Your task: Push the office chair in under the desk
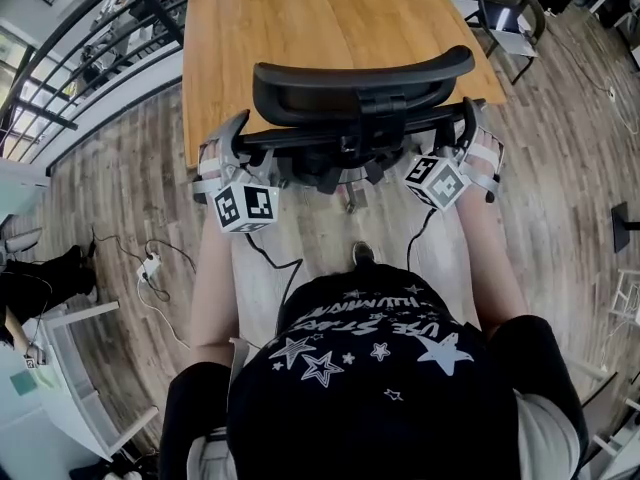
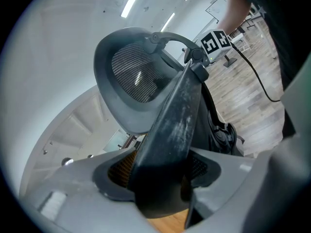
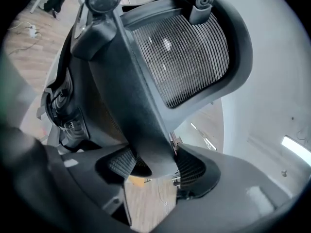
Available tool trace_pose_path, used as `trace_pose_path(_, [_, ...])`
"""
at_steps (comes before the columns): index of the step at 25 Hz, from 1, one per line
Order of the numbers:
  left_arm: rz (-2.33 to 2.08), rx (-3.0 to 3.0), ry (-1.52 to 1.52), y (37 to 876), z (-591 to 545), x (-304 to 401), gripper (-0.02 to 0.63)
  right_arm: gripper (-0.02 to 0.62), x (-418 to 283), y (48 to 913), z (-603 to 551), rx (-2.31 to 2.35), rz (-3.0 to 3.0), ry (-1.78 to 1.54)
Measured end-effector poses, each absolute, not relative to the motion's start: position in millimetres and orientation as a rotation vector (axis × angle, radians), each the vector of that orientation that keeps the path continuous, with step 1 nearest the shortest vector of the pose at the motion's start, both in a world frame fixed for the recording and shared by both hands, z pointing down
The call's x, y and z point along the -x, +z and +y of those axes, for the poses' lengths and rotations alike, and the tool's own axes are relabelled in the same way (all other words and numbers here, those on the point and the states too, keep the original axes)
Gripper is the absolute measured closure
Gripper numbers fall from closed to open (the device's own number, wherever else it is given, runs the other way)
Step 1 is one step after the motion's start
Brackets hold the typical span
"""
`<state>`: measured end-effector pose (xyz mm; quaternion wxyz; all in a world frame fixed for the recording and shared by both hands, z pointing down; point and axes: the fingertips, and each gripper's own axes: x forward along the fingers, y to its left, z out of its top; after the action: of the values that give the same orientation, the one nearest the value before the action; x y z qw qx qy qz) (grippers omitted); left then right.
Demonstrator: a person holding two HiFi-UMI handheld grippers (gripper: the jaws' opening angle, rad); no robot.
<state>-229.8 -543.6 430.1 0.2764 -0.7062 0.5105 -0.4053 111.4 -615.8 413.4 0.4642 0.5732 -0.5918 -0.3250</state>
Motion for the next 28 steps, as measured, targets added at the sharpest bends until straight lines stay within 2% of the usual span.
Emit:
trace_pose_path(20, [1.396, 1.964, -1.117, 433.2, -540.1, 231.5, 0.333, 0.321, -105.4, 413.8, -615.0, -1.327, -1.644, -0.766])
trace_pose_path(28, [1.48, 1.958, -1.107, 424.8, -529.1, 236.1, 0.302, 0.319, -105.2, 412.7, -603.9, -1.305, -1.594, -0.78])
